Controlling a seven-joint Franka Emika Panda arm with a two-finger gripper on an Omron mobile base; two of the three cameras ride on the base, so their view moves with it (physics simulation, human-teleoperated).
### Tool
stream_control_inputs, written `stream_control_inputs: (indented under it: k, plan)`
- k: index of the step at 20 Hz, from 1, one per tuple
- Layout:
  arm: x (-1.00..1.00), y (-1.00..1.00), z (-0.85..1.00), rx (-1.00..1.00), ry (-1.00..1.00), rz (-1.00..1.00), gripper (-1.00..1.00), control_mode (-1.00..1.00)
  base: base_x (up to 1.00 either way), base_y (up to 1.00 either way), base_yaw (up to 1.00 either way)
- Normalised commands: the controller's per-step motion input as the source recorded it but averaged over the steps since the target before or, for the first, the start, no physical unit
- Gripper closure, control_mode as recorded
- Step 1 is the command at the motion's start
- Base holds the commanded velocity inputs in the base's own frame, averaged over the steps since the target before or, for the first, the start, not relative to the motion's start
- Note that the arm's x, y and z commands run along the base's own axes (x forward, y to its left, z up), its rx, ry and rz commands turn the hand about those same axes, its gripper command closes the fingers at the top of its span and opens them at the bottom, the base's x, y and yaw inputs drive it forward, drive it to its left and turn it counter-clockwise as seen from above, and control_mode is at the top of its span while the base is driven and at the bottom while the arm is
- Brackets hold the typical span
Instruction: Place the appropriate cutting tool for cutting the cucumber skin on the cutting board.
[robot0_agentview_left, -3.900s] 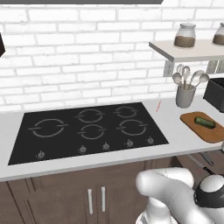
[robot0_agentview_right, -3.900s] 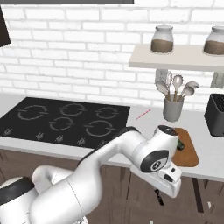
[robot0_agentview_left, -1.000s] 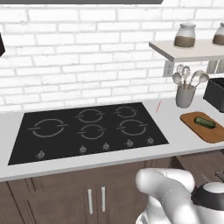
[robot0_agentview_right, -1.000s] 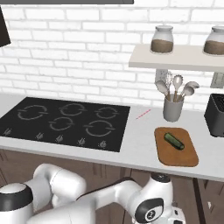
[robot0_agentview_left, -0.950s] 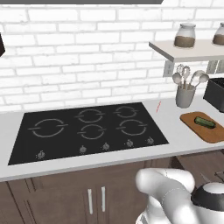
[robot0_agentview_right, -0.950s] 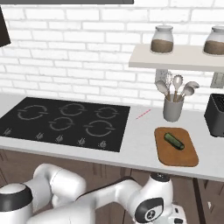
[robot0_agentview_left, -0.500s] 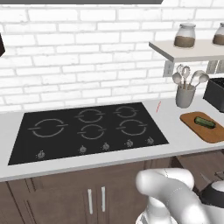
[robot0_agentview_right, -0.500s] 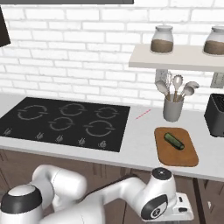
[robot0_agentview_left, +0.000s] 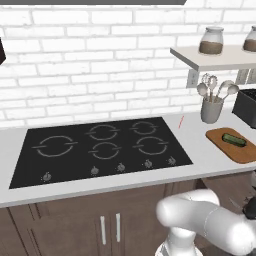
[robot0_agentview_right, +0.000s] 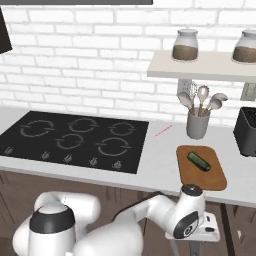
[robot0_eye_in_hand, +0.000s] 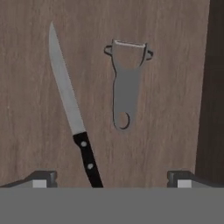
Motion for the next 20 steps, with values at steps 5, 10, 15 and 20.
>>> stream_control_inputs:
  k: [5,10,15,20]
  plan:
    - [0.01,-0.2,-0.48,0.14,-0.03,-0.02,-1.0,-1.0,0.0,0.0,0.0]
    - [0.17,-0.03,-0.16,0.06,0.02,-0.02,-1.0,-1.0,0.0,0.0,0.0]
    - [0.14,-0.02,-0.33,0.01,0.0,0.0,-1.0,-1.0,0.0,0.0,0.0]
    - [0.21,0.0,-0.34,0.0,0.0,0.0,-1.0,-1.0,0.0,0.0,0.0]
